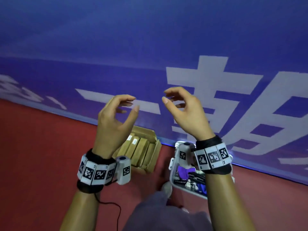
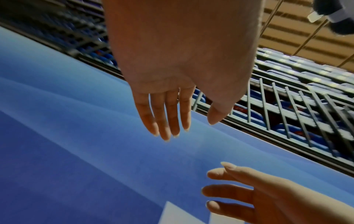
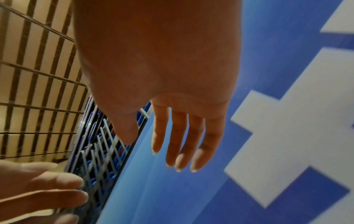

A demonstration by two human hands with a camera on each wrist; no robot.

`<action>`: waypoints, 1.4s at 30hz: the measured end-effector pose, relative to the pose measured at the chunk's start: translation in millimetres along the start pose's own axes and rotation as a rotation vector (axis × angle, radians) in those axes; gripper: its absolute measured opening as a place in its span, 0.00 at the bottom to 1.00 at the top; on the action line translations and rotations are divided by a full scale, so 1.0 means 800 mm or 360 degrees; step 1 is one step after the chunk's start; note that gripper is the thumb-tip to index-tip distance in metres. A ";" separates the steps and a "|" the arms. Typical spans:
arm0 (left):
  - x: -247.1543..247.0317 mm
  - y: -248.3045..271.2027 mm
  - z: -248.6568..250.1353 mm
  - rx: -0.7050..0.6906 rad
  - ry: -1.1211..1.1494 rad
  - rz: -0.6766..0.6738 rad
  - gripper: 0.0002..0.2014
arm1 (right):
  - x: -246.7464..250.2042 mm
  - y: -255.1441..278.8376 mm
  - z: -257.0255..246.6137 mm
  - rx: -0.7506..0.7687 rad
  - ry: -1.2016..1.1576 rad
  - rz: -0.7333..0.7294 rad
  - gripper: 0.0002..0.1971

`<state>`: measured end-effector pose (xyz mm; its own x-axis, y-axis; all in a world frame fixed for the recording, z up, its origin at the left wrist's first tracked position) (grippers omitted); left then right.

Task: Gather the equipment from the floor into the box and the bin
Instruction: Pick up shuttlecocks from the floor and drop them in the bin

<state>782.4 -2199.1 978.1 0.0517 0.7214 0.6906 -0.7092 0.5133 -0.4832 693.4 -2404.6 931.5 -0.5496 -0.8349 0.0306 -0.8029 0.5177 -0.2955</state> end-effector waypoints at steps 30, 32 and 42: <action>0.688 0.913 -0.183 0.1998 -0.1214 0.1488 0.11 | -0.972 0.703 -0.238 0.0245 -0.0630 -0.2640 0.09; 0.695 0.969 -0.170 0.2165 -0.1241 0.1589 0.11 | -1.005 0.768 -0.248 0.0255 -0.0656 -0.2819 0.09; 0.780 1.167 -0.152 0.2727 -0.1556 0.1841 0.12 | -1.188 1.042 -0.294 0.0210 -0.0868 -0.3407 0.08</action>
<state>237.9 -1213.0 892.2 -0.5483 -0.3207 0.7723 0.0579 -0.9359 -0.3475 492.0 -1135.9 880.9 0.9912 0.0622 0.1172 0.0889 -0.9671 -0.2382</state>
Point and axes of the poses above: each hand's wrist, its own y-axis away from the middle knuckle, its own x-axis out of the back of the hand, z = x × y, the point moved 6 cm from there along -y, towards the middle knuckle, and after that the axes turned 14 degrees about -y, right-handed, at the moved point
